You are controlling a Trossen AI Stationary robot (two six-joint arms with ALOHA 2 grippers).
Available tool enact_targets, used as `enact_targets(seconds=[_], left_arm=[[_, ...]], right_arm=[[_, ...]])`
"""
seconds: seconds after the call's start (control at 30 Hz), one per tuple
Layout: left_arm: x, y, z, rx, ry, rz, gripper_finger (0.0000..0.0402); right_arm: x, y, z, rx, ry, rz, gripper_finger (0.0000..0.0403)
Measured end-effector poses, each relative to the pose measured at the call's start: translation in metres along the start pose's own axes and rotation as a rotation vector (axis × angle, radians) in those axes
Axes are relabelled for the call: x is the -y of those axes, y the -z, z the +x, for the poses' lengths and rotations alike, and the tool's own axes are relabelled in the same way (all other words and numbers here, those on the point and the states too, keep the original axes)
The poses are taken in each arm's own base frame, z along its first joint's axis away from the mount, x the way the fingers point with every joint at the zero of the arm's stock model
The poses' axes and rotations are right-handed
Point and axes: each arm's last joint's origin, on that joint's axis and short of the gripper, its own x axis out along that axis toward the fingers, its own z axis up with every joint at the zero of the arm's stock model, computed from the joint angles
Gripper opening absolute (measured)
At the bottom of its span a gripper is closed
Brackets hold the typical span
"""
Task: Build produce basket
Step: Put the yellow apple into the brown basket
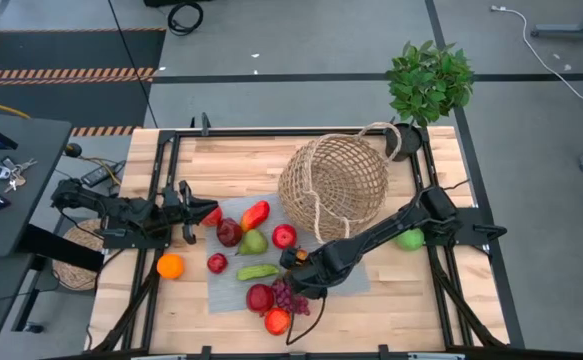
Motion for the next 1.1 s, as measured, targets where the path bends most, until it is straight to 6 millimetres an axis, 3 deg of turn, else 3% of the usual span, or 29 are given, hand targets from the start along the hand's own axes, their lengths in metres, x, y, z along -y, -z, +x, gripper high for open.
enact_targets(seconds=[0.37,0.83,1.1], left_arm=[[0.000,0.000,0.000,0.000,0.000,0.000,0.0048],[0.000,0.000,0.000,0.000,0.000,0.000,0.0048],[0.000,0.000,0.000,0.000,0.000,0.000,0.0048]], right_arm=[[0.016,0.018,0.010,0.130,-0.055,-0.045,0.0399],[0.004,0.035,0.039,0.145,-0.103,-0.072,0.0397],[0.005,0.032,0.038,0.162,-0.076,-0.093,0.0353]])
